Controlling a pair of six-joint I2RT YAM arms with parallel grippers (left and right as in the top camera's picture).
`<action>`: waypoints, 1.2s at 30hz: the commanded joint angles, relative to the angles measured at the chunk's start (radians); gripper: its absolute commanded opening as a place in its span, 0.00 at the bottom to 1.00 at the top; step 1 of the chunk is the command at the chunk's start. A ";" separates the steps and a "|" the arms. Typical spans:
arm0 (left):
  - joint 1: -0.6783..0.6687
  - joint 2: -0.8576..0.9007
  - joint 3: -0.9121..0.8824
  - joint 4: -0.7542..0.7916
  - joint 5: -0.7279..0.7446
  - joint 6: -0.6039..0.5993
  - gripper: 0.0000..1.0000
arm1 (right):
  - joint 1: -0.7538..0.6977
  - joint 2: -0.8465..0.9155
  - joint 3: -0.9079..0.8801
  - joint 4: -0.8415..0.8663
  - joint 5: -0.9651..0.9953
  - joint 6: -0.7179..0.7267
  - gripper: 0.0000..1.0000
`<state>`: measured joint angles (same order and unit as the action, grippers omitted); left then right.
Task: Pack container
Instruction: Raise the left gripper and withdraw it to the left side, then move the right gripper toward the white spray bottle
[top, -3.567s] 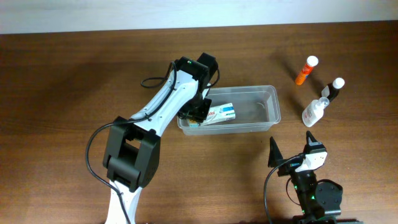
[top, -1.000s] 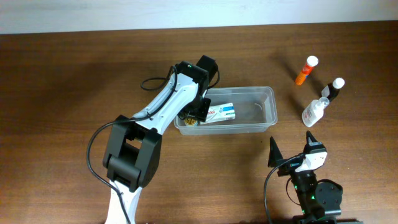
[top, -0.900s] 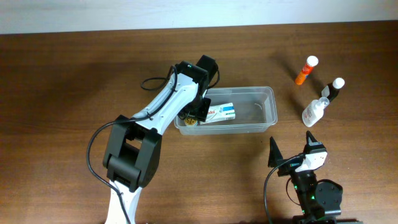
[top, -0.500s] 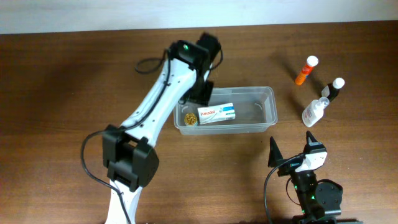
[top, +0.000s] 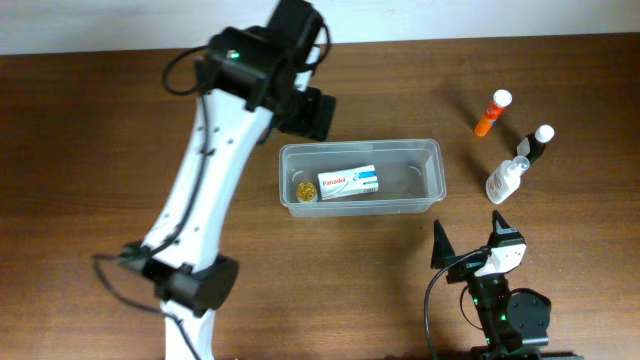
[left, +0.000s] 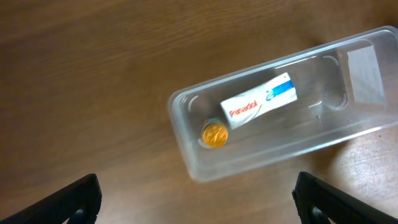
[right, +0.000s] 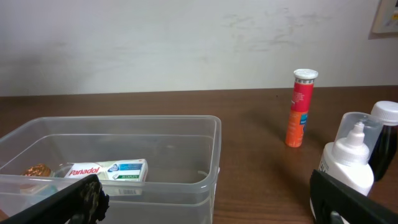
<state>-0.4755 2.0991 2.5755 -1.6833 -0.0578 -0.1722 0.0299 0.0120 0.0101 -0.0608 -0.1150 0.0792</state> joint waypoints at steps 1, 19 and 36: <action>0.033 -0.182 -0.107 -0.005 -0.012 0.048 1.00 | 0.009 -0.006 -0.005 -0.006 -0.009 0.006 0.98; 0.356 -0.538 -0.821 0.125 0.064 -0.025 0.99 | 0.009 -0.006 -0.005 -0.006 -0.009 0.006 0.98; 0.369 -0.538 -1.025 0.207 0.062 -0.025 0.99 | 0.009 0.005 -0.005 0.002 -0.155 0.111 0.98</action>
<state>-0.1097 1.5745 1.5585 -1.4761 -0.0097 -0.1844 0.0299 0.0120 0.0101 -0.0593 -0.1543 0.0910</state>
